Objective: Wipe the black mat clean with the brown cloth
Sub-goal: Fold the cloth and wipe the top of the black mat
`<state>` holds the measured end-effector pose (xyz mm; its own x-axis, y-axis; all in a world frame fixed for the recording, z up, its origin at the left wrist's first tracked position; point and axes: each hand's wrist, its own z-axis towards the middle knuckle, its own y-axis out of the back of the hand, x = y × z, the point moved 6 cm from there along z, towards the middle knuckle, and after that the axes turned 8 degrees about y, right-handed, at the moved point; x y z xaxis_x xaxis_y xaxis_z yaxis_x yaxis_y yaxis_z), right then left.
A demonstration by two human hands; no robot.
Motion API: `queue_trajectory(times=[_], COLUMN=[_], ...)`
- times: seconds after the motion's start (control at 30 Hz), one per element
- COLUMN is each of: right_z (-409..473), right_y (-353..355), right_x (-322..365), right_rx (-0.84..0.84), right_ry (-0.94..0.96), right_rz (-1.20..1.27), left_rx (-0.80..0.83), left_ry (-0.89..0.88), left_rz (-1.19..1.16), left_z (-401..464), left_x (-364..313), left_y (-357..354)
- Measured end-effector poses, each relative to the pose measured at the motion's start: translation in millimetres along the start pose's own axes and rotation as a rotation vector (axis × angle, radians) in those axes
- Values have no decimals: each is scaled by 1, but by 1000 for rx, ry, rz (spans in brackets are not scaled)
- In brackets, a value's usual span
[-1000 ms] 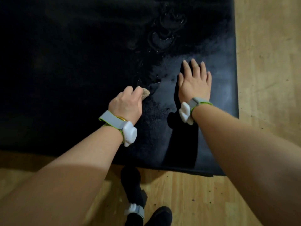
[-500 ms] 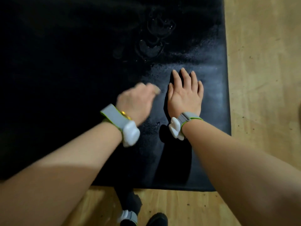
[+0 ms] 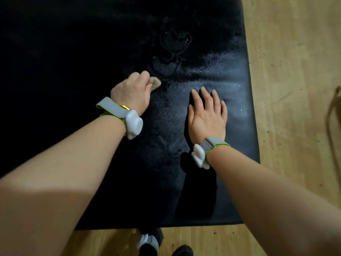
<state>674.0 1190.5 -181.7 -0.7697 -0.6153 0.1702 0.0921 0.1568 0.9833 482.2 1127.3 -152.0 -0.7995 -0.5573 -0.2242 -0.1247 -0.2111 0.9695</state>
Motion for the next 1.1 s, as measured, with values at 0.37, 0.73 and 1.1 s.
queue_trajectory(times=[0.37,0.73,1.1], right_z=[96,122,123], right_y=[21,-4,-7], right_x=[42,40,41], right_rx=[-68,17,25], right_ry=[134,144,132], right_rz=[43,-34,-26], left_rx=[-100,-86,-13], left_ry=[-102,-53,-252], left_rz=[-57,143,-193], left_z=[-2,51,29], left_x=[2,41,-26], left_y=[0,6,0])
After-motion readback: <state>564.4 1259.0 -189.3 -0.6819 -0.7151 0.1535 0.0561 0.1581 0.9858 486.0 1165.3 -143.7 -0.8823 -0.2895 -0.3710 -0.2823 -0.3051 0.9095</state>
